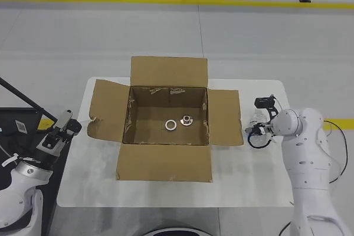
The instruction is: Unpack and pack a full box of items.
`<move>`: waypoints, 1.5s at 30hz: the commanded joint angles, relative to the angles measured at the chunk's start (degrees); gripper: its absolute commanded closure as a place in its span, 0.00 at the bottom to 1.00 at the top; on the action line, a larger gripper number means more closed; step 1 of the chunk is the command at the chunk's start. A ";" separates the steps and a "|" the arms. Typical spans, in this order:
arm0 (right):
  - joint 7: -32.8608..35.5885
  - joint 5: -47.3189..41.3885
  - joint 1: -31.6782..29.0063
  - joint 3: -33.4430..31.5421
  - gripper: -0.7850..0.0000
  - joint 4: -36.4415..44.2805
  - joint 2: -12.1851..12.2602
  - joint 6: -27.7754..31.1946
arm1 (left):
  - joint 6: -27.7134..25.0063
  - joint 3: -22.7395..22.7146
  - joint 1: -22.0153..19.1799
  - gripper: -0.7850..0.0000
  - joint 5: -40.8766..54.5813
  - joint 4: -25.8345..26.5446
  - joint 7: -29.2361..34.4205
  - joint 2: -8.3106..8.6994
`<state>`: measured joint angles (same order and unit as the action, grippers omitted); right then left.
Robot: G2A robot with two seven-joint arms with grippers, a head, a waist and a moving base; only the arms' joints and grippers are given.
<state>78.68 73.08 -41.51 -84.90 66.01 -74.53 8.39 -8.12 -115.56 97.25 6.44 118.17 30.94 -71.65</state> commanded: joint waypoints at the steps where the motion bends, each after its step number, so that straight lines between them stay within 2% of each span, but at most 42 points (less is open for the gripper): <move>1: -0.03 -0.30 0.42 0.39 0.00 -1.06 0.03 -0.05 | 0.00 0.00 0.00 0.00 0.00 0.00 0.00 0.00; 2: 0.04 -0.47 0.65 0.54 0.01 -1.57 0.05 0.02 | 0.00 0.00 0.00 0.00 0.00 0.00 0.00 0.00; 3: -0.02 -0.54 0.86 0.68 0.21 -2.02 0.09 0.04 | 0.00 0.00 0.00 0.00 0.00 0.00 0.00 0.00; 4: -0.06 -0.76 1.04 0.79 0.51 -2.41 0.12 0.05 | 0.00 0.00 0.00 0.00 0.00 0.00 0.00 0.00; 8: -0.31 -1.32 1.31 1.02 0.99 -2.94 0.29 -0.10 | 0.00 0.00 0.00 0.00 0.00 0.00 0.00 0.00; 15: -0.73 -2.82 0.41 -0.29 1.00 0.82 0.94 -0.50 | 0.00 0.00 0.00 0.00 0.00 0.00 0.00 0.00; 28: -1.22 -10.82 -4.28 -4.05 1.00 18.57 2.14 -0.65 | 0.00 0.00 0.00 0.00 0.00 0.00 0.00 0.00; 34: -5.04 -17.83 -6.02 -6.43 1.00 24.84 2.59 0.87 | 0.00 0.00 0.00 0.00 0.00 0.00 0.00 0.00; 40: -10.07 -22.78 -8.83 -6.97 1.00 36.39 2.74 -1.44 | 0.00 0.00 0.00 0.00 0.00 0.00 0.00 0.00; 45: -14.41 -29.88 -10.67 -6.09 1.00 43.27 2.76 0.55 | 0.00 0.00 0.00 0.00 0.00 0.00 0.00 0.00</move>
<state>64.96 44.50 -51.93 -91.22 108.20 -71.81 8.28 -8.12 -115.56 97.25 6.44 118.17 30.94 -71.65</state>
